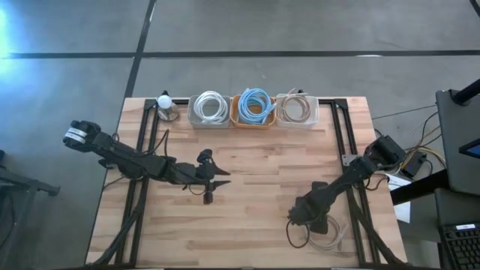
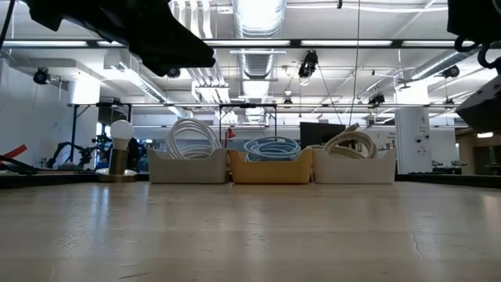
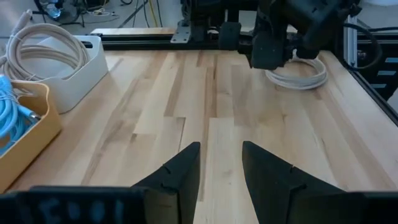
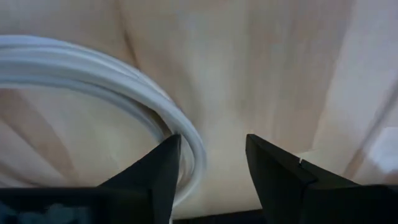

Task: Pick & Place USB Port
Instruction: Put the light brown charger cable into the white bin

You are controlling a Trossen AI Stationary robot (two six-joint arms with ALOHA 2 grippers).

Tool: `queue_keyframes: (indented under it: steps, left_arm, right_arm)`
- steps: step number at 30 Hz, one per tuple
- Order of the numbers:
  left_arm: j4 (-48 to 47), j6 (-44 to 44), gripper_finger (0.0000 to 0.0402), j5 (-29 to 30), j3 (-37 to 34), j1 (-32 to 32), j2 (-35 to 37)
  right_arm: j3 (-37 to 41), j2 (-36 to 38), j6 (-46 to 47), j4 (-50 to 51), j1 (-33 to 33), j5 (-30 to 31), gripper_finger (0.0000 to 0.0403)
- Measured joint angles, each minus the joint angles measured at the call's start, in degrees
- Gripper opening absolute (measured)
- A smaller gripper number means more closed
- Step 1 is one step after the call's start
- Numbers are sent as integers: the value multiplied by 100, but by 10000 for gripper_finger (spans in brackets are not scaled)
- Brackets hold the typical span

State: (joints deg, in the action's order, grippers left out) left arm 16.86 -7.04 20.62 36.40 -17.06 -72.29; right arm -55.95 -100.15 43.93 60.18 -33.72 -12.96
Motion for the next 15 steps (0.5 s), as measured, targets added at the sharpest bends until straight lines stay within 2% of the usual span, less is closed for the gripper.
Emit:
queue_keyframes:
  steps: [6, 12, 15]
  left_arm:
    - [-32, 61, 135, 4, -1, 0, 0]
    - [-36, 63, 135, 42, -2, 9, 0]
    - [-36, 69, 135, 42, -2, 9, 0]
  right_arm:
    - [8, 32, -67, -48, -17, -16, 126]
    - [11, 68, -340, -41, -15, 113, 27]
    - [-3, 175, -395, -41, -14, 368, 18]
